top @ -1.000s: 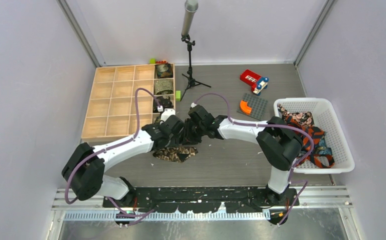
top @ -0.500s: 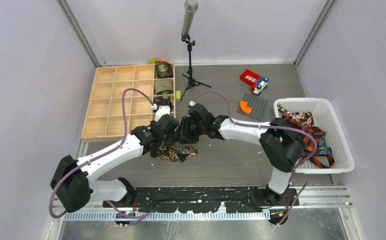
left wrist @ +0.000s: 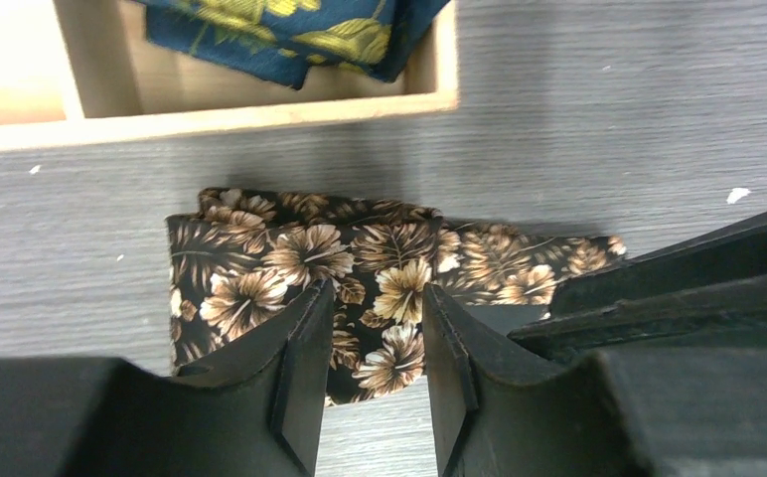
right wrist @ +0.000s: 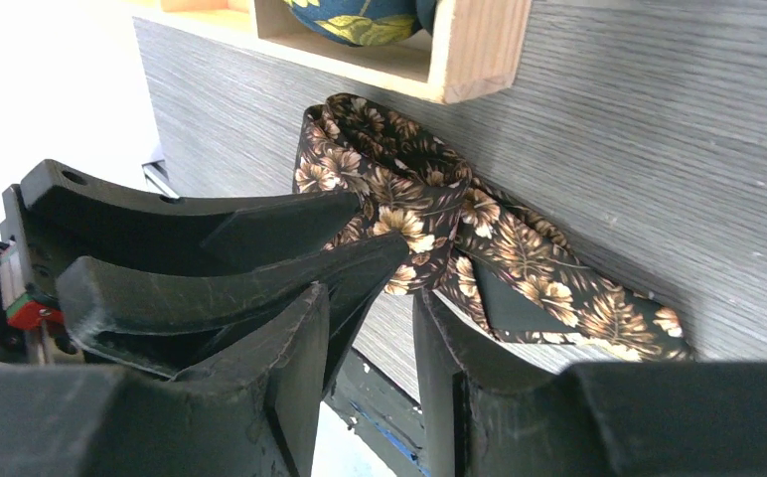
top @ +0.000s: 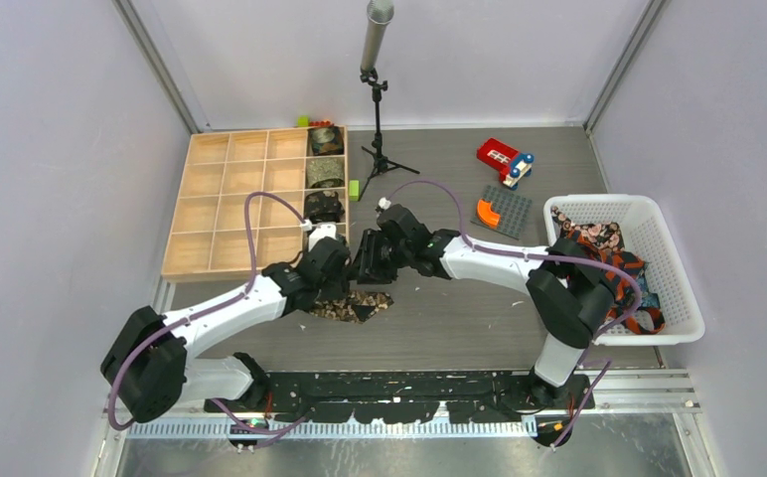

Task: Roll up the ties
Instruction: Roll the tie at the center of the board.

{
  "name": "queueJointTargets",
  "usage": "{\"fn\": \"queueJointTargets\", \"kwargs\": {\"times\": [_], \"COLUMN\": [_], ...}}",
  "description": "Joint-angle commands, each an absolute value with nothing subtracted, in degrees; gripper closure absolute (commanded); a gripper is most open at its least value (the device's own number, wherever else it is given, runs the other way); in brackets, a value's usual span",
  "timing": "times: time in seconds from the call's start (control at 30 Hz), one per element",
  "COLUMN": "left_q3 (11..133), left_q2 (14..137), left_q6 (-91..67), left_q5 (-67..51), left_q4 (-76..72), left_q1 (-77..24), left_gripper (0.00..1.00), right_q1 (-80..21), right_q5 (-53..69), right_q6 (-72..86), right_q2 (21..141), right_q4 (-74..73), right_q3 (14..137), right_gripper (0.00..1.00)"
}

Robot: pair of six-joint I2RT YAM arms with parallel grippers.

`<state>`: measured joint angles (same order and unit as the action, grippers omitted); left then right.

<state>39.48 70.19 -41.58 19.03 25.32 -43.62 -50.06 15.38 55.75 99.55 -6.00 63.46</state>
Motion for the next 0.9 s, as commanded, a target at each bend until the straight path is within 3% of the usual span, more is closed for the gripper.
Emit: {"fn": "queueJointTargets", "kwargs": {"times": [0.0,0.33,0.6,0.87], "left_q3": [38.75,36.28,33.98,33.04], "left_q2": [71.21,69.14,65.26,62.45], "left_q6": [-41.84,-42.63,-42.68,-43.59], "left_q5": [14.37,11.52,9.74,6.35], "left_q4": [16.16,13.67,12.32,10.51], "left_q1": [-43.43,-42.74,-41.28,-39.46], "left_gripper": [0.61,0.74,0.86,0.79], "right_q1": [-50.15,-51.41,-52.61,-53.51], "right_q5": [13.97,14.95,16.26,16.46], "right_q6": [55.59,57.4,59.13,59.18], "right_q2": [95.25,101.11,108.44,112.38], "right_q4": [-5.36,-5.29,-3.92,-3.66], "right_q3": [62.17,65.76,69.51,69.67], "right_gripper": [0.58,0.58,0.66,0.69]}}
